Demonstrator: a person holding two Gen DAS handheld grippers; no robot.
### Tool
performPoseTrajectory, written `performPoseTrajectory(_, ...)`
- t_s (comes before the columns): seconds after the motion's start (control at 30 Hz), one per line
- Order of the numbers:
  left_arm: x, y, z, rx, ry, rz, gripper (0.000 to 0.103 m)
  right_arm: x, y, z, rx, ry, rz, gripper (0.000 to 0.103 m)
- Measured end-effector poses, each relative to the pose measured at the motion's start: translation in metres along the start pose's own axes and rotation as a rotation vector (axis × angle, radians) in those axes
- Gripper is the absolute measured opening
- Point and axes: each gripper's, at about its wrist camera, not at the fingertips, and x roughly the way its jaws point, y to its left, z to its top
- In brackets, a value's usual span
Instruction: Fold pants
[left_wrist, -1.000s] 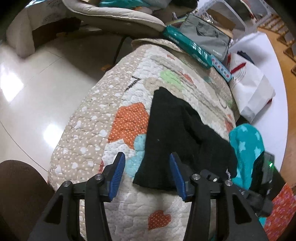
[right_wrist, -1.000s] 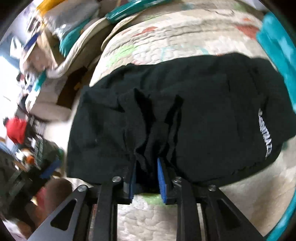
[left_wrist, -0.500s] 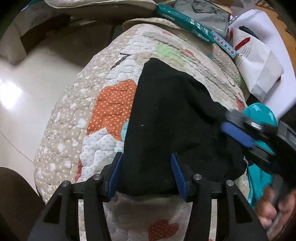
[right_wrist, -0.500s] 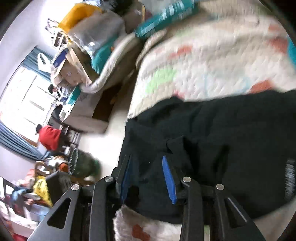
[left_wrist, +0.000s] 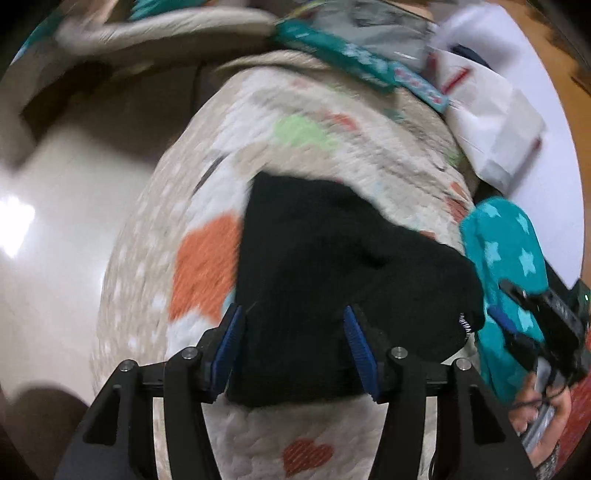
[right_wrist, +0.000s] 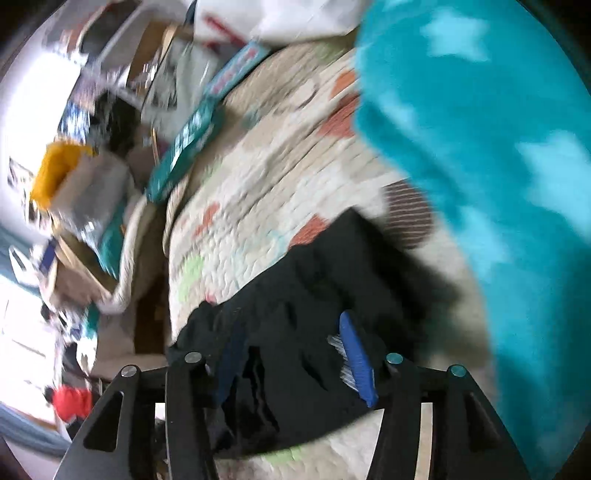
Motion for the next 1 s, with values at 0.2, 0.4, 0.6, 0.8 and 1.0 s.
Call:
performPoseTrajectory(0.2, 0.022, -0.087, 0.041, 0.227, 0.037, -0.050, 0.055, 0.002, -0.027, -0.024, 0.069, 0.014, -0.067, 0.059)
performPoseTrajectory(0.4, 0.074, -0.173, 0.059, 0.419, 0.128, -0.097, 0.056, 0.017, -0.040, -0.028, 0.080, 0.051, -0.087, 0.059)
performPoseTrajectory(0.6, 0.121, -0.233, 0.065, 0.491, 0.221, -0.149, 0.056, 0.023, -0.042, -0.026, 0.065, 0.021, -0.086, 0.059)
performPoseTrajectory(0.8, 0.164, -0.271, 0.061, 0.570, 0.337, -0.152, 0.056, 0.030, -0.038, -0.024, 0.042, -0.017, -0.105, 0.059)
performPoseTrajectory(1.0, 0.189, -0.283, 0.058, 0.584, 0.397, -0.160, 0.056, 0.037, -0.039, -0.023, 0.036, -0.028, -0.113, 0.059)
